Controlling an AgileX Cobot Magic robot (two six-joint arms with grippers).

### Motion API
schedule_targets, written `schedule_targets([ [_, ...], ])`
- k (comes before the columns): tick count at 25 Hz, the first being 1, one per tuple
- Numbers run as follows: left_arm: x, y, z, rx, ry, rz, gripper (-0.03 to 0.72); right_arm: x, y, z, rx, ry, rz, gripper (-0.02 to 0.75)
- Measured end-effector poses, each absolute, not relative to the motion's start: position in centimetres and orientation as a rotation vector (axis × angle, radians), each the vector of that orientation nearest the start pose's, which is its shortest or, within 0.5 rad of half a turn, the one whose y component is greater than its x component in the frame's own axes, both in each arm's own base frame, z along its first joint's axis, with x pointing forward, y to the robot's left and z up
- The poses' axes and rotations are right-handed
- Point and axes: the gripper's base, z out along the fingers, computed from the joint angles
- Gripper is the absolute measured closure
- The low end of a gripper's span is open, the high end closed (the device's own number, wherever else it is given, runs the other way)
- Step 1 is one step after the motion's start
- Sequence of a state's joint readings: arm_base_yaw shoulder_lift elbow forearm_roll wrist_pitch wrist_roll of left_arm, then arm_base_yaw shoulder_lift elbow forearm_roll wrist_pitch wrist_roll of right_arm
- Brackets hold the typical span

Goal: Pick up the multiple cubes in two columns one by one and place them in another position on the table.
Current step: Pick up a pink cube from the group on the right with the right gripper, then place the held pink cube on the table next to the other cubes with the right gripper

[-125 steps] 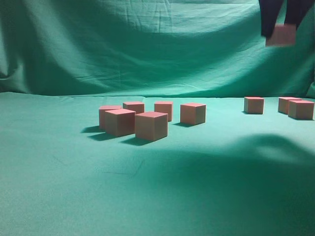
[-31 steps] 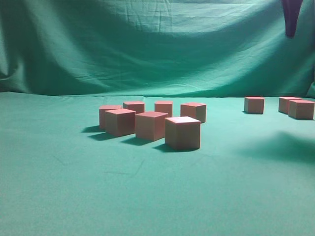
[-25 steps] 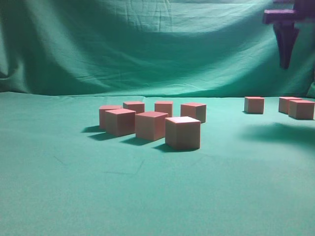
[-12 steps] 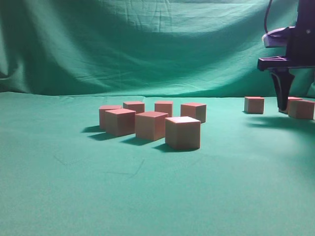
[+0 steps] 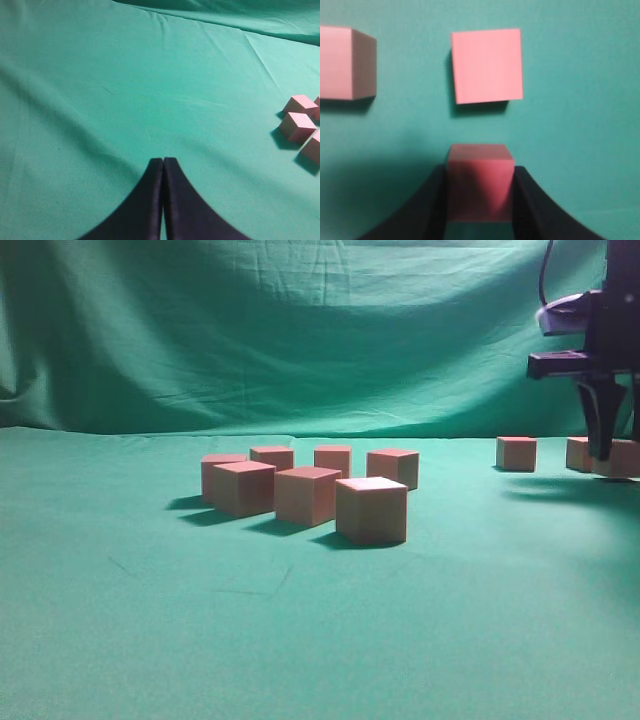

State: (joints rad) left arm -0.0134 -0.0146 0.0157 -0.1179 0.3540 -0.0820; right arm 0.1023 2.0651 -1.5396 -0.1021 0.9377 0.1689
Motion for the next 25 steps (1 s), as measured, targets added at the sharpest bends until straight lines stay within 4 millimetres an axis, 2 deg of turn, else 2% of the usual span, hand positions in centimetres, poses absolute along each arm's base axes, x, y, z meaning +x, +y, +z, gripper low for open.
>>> schedule_targets([
  [4,5.3,-0.4,17.7,-0.136,1.835,-0.182,0.688,41.3,4.0,20.5,0.026,2.953,-0.078,0.473],
  [8,5.3,-0.4,17.7,-0.136,1.835,-0.182,0.688,38.8,5.6,25.9,-0.03,2.905,-0.058,0.473],
  [13,5.3,-0.4,17.7,-0.136,1.835,-0.182,0.688,33.6,7.9,33.6,-0.128,2.787,0.015,0.473],
  [16,5.3,-0.4,17.7,-0.136,1.835,-0.182,0.688,29.5,9.1,36.3,-0.202,2.722,0.063,0.473],
  [19,5.3,-0.4,17.7,-0.136,1.835,-0.182,0.688,24.9,10.3,37.3,-0.28,2.685,0.118,0.473],
  [22,5.3,-0.4,17.7,-0.136,1.835,-0.182,0.688,20.9,11.7,36.2,-0.417,2.668,0.183,0.473],
  [25,5.3,-0.4,17.7,-0.136,1.835,-0.182,0.688,18.1,13.4,34.2,-0.556,2.684,0.267,0.473],
])
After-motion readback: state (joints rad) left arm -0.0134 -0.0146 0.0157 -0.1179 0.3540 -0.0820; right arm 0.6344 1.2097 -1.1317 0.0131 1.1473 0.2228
